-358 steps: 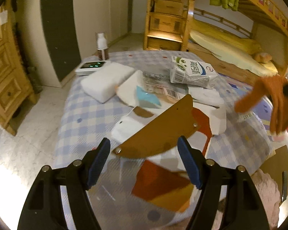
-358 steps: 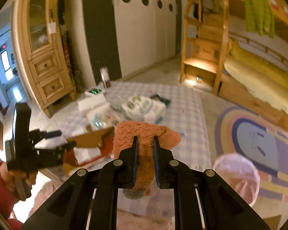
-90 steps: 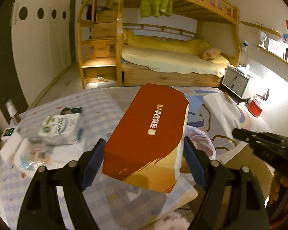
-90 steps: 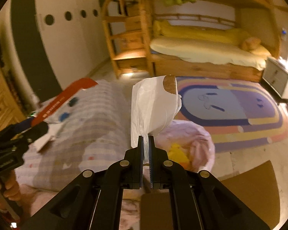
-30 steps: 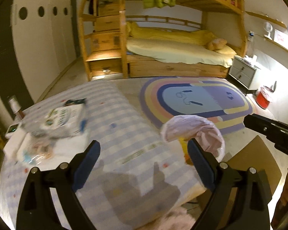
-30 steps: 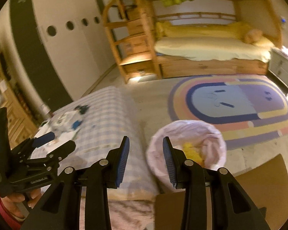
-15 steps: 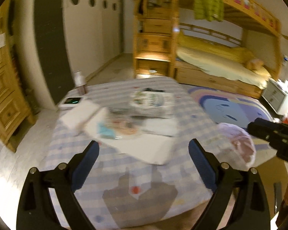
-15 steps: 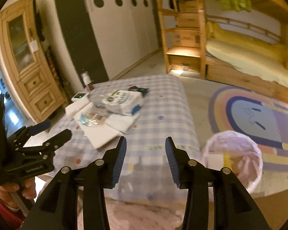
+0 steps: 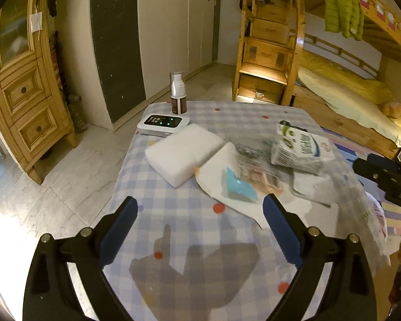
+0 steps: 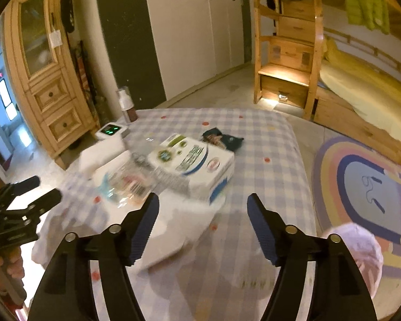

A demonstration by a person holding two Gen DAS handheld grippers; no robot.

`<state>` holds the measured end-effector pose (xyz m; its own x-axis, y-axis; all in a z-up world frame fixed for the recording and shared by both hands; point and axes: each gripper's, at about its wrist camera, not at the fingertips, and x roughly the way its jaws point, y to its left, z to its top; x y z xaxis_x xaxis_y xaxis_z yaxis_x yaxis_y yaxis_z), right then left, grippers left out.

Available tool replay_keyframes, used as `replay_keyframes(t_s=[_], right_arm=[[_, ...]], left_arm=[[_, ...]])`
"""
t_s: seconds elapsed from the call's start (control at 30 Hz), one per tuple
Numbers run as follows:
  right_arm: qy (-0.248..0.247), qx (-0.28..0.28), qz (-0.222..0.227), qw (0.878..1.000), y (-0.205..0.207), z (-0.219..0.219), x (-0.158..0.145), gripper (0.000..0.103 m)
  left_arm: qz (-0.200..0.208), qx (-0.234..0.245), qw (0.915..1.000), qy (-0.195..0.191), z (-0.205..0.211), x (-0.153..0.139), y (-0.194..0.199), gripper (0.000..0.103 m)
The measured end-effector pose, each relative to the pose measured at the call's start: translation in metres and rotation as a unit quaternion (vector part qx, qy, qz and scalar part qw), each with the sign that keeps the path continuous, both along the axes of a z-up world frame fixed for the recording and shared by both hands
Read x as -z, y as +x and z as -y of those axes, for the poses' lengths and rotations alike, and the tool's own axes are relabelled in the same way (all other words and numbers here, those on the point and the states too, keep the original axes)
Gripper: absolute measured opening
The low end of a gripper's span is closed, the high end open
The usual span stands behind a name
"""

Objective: Collect trash
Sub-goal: 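Move both grippers back over the bed toward the white milk carton, then grasp the white milk carton with the right gripper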

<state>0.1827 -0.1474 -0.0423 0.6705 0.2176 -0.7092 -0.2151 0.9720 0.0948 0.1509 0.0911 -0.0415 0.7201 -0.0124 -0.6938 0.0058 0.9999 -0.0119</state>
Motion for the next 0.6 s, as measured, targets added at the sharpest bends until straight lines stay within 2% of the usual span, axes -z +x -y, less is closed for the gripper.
replay_keyframes(t_s=[0.2,0.37,0.53,0.6], right_arm=[[0.015,0.003,-0.011,1.000,0.054,0.003,0.016,0.072],[0.028,-0.010,-0.024,0.999,0.082,0.002,0.025,0.071],[0.061,-0.043,-0.050,0.996,0.092,0.004,0.031,0.062],[0.065,-0.056,-0.056,0.995,0.084,0.003,0.030,0.062]], left_arm=[[-0.003,-0.003,1.0000,0.002,0.004,0.006,0.028,0.092],[-0.006,-0.002,0.9999,0.011,0.008,0.011,0.038,0.092],[-0.011,-0.005,0.9998,0.015,0.006,0.013,0.038,0.092],[-0.011,-0.008,0.9998,0.014,0.002,0.013,0.035,0.092]])
